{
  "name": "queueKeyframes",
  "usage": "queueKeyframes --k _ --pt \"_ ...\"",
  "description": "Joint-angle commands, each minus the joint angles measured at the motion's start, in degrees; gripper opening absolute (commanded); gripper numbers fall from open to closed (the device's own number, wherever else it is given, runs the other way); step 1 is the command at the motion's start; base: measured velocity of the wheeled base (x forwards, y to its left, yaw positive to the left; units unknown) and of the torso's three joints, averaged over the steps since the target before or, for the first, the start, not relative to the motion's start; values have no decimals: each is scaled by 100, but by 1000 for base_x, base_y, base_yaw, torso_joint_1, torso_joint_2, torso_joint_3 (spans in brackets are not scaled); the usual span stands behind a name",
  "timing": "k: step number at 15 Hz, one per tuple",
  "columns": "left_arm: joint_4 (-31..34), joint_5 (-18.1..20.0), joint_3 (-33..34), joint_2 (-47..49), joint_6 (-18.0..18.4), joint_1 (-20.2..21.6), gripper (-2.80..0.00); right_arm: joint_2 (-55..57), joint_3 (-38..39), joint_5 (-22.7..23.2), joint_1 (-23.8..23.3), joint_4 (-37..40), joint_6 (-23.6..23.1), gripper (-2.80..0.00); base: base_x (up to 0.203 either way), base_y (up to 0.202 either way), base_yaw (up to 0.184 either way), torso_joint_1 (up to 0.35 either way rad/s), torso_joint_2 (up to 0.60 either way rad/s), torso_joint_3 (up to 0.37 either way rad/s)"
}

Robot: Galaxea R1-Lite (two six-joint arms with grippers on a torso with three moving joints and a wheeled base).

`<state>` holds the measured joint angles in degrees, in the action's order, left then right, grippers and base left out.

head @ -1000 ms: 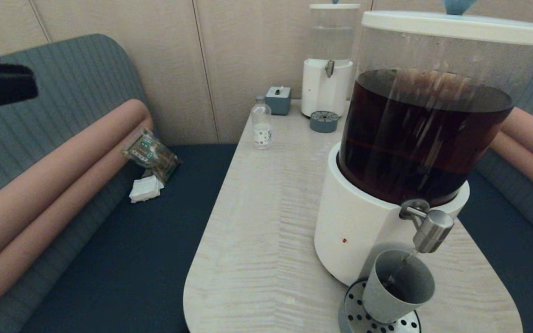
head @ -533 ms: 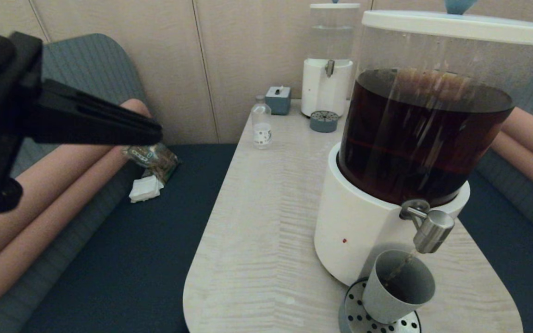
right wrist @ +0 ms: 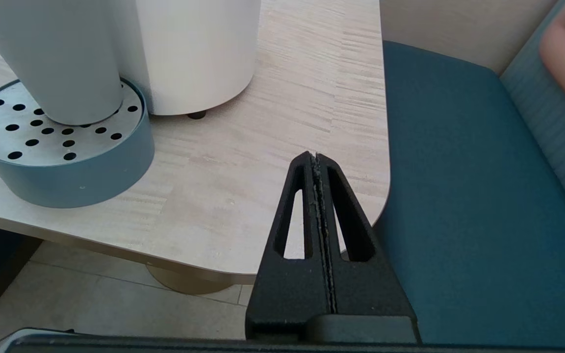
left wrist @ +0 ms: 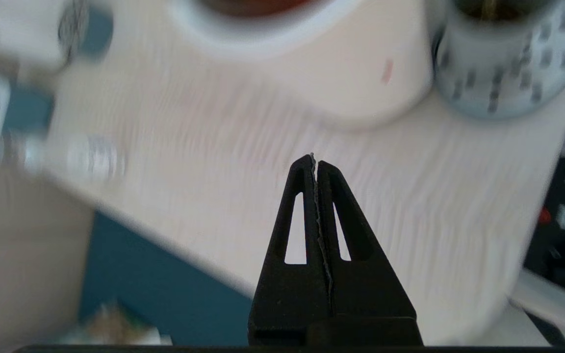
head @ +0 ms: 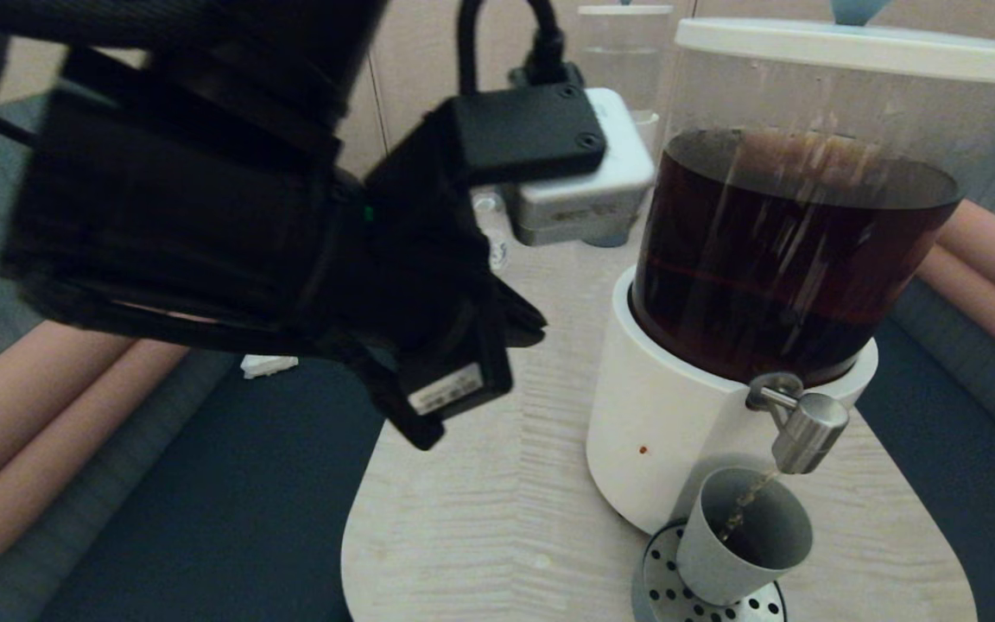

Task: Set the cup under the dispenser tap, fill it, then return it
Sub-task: Turn off the faucet

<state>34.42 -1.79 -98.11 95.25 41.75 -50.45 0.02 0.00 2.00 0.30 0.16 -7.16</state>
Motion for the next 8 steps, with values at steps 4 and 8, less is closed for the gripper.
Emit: queueKeyframes --k 4,8 --pt "-586 -188 63 805 17 -602 -280 -38 62 2 5 2 -5 -280 0 0 0 0 0 0" --pt "-972 -287 68 1013 17 -839 -280 -38 62 2 5 2 -5 -280 0 0 0 0 0 0"
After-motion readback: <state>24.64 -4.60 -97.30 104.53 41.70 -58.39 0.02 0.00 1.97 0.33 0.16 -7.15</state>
